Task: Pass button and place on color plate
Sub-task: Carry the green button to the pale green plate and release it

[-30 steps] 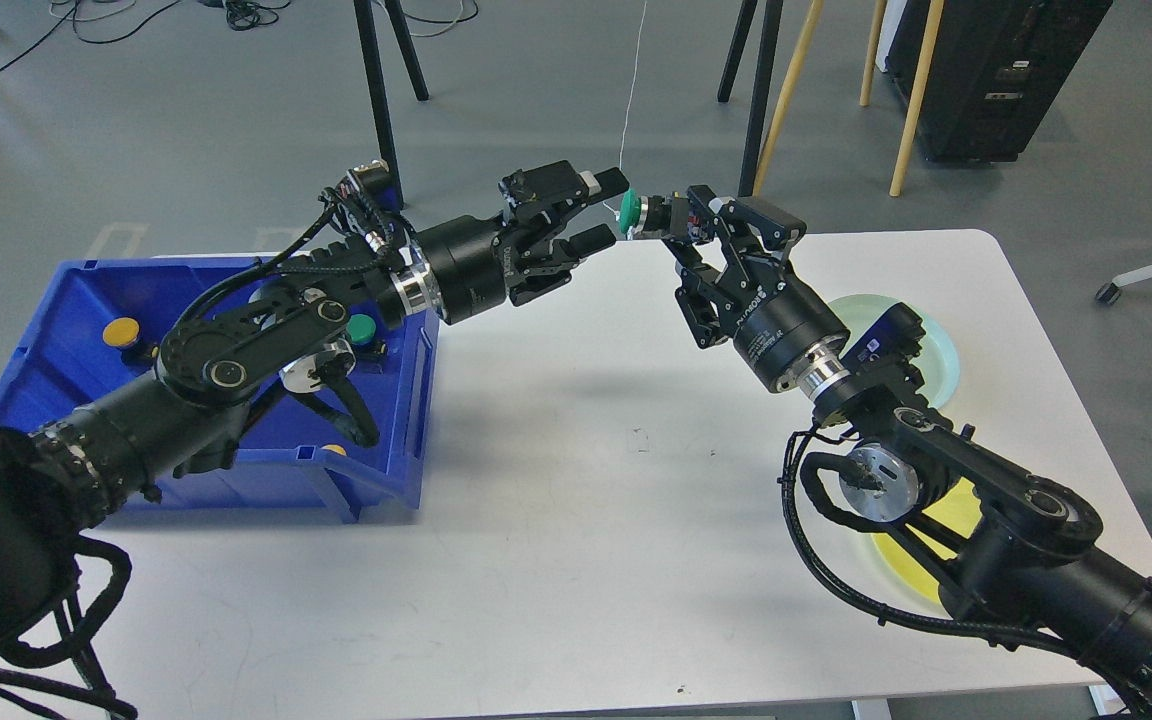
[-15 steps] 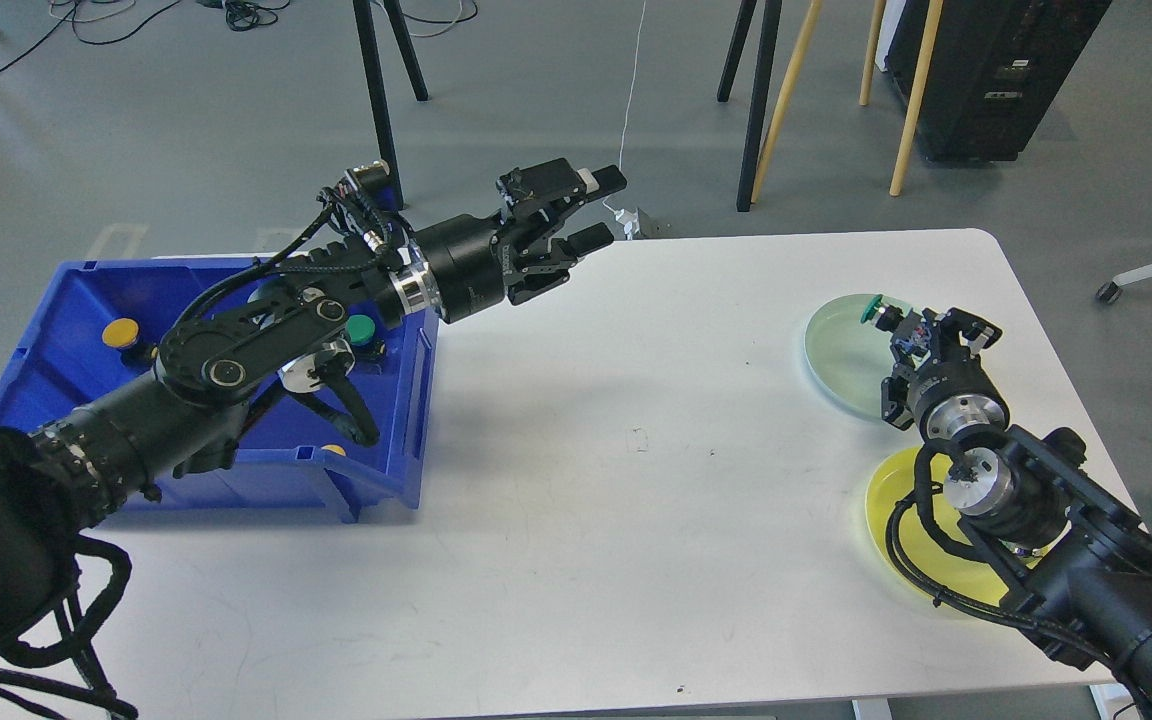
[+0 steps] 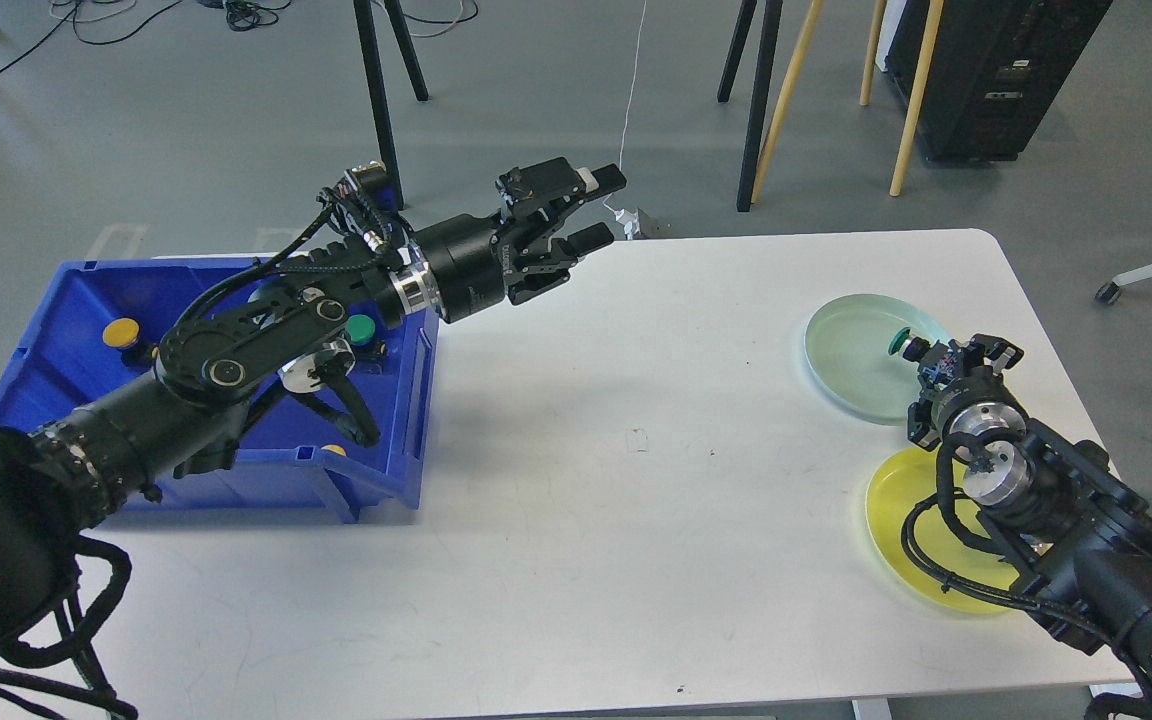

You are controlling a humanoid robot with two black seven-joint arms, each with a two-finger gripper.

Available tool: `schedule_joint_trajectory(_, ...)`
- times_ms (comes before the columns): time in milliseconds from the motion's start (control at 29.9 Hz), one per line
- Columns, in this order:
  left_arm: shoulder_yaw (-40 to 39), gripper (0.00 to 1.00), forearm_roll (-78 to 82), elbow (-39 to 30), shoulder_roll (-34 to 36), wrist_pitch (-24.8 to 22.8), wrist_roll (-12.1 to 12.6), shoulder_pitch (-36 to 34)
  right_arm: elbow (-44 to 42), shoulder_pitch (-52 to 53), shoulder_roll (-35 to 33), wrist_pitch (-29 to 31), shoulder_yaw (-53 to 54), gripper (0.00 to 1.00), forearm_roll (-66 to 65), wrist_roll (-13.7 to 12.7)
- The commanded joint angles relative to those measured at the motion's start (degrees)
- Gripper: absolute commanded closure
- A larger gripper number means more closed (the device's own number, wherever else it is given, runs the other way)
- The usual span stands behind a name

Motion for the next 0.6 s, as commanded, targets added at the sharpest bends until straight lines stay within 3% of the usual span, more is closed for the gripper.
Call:
schedule_joint_trajectory(0, 0.0, 0.23, -0.01, 0.0, 0.0, 0.0, 0.0, 0.06, 0.11, 0.5, 0.0, 0.0, 0.06, 0.56, 0.0, -0.12)
schedule_joint_trajectory(33, 0.0, 0.23, -0.01, 0.0, 0.0, 0.0, 0.0, 0.06, 0.11, 0.58, 0.09, 0.0, 0.06, 0.53, 0.0, -0.12)
schedule_joint_trajectory(100, 0.0, 0.23, -0.01, 0.0, 0.0, 0.0, 0.0, 0.06, 0.19, 0.67, 0.18, 0.09, 0.06, 0.35, 0.0, -0.12)
schedule_joint_trajectory(167, 0.0, 0.23, -0.01, 0.0, 0.0, 0.0, 0.0, 0.06, 0.54, 0.67, 0.26, 0.09, -0.03, 0.0, 0.0, -0.21)
schedule_joint_trajectory(435, 0.0, 0.23, -0.89, 0.0, 0.0, 0.0, 0.0, 0.41, 2.56, 0.67, 0.27, 0.36, -0.03, 0.01, 0.08, -0.21)
schedule_joint_trajectory(569, 0.0, 0.22, -0.89, 0.0, 0.0, 0.0, 0.0, 0.41, 8.0, 0.58, -0.44, 0.53, -0.03, 0.01, 0.08, -0.21)
